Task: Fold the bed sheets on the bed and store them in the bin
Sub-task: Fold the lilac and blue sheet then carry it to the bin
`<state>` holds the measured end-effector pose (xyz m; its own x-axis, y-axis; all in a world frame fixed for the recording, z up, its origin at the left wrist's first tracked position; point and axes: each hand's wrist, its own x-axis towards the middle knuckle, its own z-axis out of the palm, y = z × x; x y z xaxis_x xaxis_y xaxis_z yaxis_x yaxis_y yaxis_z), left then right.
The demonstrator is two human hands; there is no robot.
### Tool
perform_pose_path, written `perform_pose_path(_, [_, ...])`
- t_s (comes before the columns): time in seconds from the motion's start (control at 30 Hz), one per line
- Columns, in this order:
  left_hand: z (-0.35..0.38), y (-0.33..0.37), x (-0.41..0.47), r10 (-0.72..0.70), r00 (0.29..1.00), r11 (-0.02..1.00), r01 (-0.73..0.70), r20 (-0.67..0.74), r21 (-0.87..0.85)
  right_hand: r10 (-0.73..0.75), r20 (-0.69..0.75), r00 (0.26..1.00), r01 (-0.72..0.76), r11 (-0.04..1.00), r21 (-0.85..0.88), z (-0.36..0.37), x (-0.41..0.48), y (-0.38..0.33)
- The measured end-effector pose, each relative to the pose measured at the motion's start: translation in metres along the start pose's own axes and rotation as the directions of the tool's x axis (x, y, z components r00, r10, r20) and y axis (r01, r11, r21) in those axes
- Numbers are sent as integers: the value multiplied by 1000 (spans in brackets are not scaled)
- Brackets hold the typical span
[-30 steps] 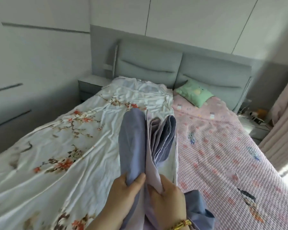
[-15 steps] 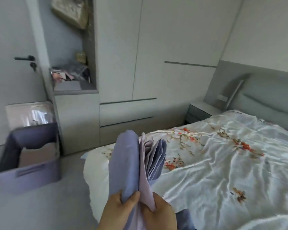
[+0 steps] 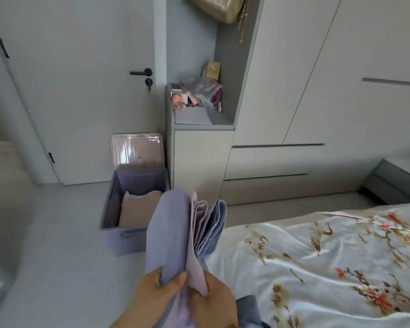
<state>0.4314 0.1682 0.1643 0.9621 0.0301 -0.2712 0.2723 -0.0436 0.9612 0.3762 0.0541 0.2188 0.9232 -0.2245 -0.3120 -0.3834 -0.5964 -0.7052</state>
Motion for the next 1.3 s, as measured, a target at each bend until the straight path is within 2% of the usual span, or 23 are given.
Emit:
perform_pose_path(0.03, [-8,17,3,8,999,996,-11,37,91,22,31,999,-22,1000,-7,3,11,-18])
perform_pose_path(0.07, [-10,31,14,-17,997,994,10,69,105,28,9,1000,-28,1000,11,6,26,-33])
perform_pose_path(0.1, [-17,48,29,37,993,989,-53,116,141,40,24,999,-41,999,22,9,45,-48])
perform_pose_path(0.13, [-20,59,39,24,991,985,-45,128,164,14,16,1000,-13,1000,-8,16,59,-52])
perform_pose_path(0.23, [-39,64,97,-68,988,984,43,141,175,10,57,998,-7,999,-51,28,114,-75])
perform_pose_path(0.33, [-51,77,165,-129,980,961,85,155,264,0,111,994,11,994,-104,53,191,-92])
perform_pose_path(0.47, [-55,96,270,-150,989,927,137,10,348,7,211,978,12,996,-87,71,302,-124])
perform_pose_path(0.57, [-56,120,335,-119,993,910,111,-4,399,-17,245,969,37,996,-77,64,362,-157])
perform_pose_path(0.73, [-59,145,428,-118,991,904,80,64,420,-30,203,979,34,999,-15,55,443,-192])
perform_pose_path(0.83, [-57,156,484,-156,980,895,88,123,438,38,146,989,-39,999,5,61,487,-203])
perform_pose_path(0.97, [-56,150,556,-203,940,812,6,273,583,213,57,975,-215,975,49,85,537,-208])
perform_pose_path(1.03, [-59,150,597,-227,895,748,-92,384,657,343,-10,939,-340,934,112,104,563,-219])
perform_pose_path(1.07, [-70,142,625,-242,851,713,-170,466,681,418,-39,908,-408,900,151,123,578,-230])
perform_pose_path(1.13, [-79,137,658,-226,772,690,-303,594,657,516,-88,852,-490,845,215,146,594,-244])
perform_pose_path(1.17, [-90,135,677,-241,707,665,-379,665,644,594,-104,798,-551,788,274,165,601,-257])
perform_pose_path(1.3, [-123,125,724,-381,541,563,-507,749,653,783,-123,610,-629,573,525,216,608,-294])
